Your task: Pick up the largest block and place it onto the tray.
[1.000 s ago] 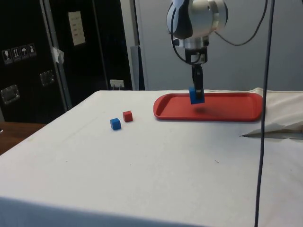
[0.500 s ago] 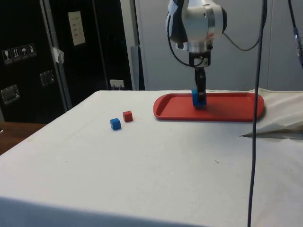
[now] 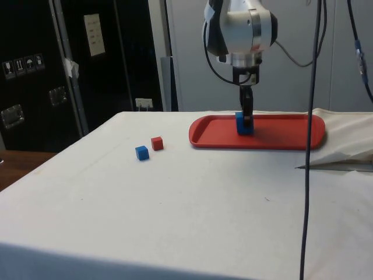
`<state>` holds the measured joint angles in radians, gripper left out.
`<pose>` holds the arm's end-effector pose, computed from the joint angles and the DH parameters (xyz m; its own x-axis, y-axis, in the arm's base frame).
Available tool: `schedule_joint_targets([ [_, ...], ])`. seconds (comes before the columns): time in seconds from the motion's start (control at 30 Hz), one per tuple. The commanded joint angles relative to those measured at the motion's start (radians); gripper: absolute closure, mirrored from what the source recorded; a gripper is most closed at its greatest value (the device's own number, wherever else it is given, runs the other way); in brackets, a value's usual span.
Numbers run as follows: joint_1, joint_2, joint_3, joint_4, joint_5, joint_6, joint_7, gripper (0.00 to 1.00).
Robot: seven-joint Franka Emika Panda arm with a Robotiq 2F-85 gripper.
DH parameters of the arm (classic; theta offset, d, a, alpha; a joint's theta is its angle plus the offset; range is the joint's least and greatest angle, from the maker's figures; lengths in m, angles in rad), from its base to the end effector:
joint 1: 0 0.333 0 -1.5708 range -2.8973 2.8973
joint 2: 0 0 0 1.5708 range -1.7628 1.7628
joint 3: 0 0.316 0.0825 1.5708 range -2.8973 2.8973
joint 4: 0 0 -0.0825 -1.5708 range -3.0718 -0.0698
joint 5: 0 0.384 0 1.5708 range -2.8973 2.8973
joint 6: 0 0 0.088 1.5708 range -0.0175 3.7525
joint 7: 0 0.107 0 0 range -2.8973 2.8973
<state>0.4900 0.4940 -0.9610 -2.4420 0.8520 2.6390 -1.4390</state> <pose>0.3953 -0.2601 0.1906 0.9653 0.2602 0.0215 0.2588 -0.9645 0.0525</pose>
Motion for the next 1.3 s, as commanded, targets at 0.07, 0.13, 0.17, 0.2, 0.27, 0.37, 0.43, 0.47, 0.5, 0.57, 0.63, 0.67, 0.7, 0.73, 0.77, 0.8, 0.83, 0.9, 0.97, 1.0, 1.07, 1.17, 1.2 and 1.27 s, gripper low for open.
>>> schedule_joint_targets([
  [0.07,0.000,-0.001,0.000,0.000,0.001,0.001,-0.001,1.00],
  [0.13,0.000,0.000,-0.001,0.000,0.000,0.000,-0.001,1.00],
  [0.17,0.000,0.000,-0.001,0.000,0.000,-0.001,-0.001,1.00],
  [0.2,0.000,0.000,-0.001,0.000,0.000,-0.002,0.000,1.00],
  [0.27,0.000,0.000,-0.001,0.000,0.000,-0.003,0.000,1.00],
  [0.37,0.000,0.000,-0.002,0.000,0.000,-0.004,0.000,1.00],
  [0.43,0.000,0.000,-0.002,0.000,0.000,-0.004,0.000,1.00],
  [0.47,0.000,0.000,-0.002,0.000,0.000,-0.005,0.000,1.00],
  [0.5,0.000,0.000,-0.002,0.000,0.000,-0.005,0.000,1.00],
  [0.57,0.000,0.000,-0.002,0.000,0.000,-0.006,0.000,1.00],
  [0.63,0.000,0.000,-0.002,0.000,0.000,-0.006,0.000,0.98],
  [0.67,0.000,0.000,-0.002,0.000,0.000,-0.007,0.000,0.92],
  [0.7,0.000,0.000,-0.002,0.000,0.000,-0.007,0.000,0.74],
  [0.73,0.000,0.000,-0.002,0.000,0.000,-0.007,0.000,0.64],
  [0.77,0.000,0.000,-0.002,0.000,0.000,-0.007,0.000,0.54],
  [0.8,0.000,0.000,-0.002,0.000,0.000,-0.007,0.000,0.44],
  [0.83,0.000,0.000,-0.002,0.000,0.000,-0.007,0.000,0.34],
  [0.9,0.000,0.000,-0.002,0.000,0.000,-0.008,0.000,0.14],
  [0.97,0.000,0.000,-0.002,0.000,0.000,-0.007,0.000,0.02],
  [1.0,0.000,0.000,-0.002,0.000,0.000,-0.007,0.000,0.00],
  [1.07,0.000,0.000,-0.002,0.000,0.000,-0.008,0.000,0.00],
  [1.17,0.000,0.000,-0.002,0.000,0.000,-0.008,0.000,0.00],
  [1.2,0.000,0.000,-0.003,0.000,-0.001,-0.008,0.000,0.00],
  [1.27,-0.001,0.000,-0.003,0.000,-0.001,-0.008,0.000,0.00],
])
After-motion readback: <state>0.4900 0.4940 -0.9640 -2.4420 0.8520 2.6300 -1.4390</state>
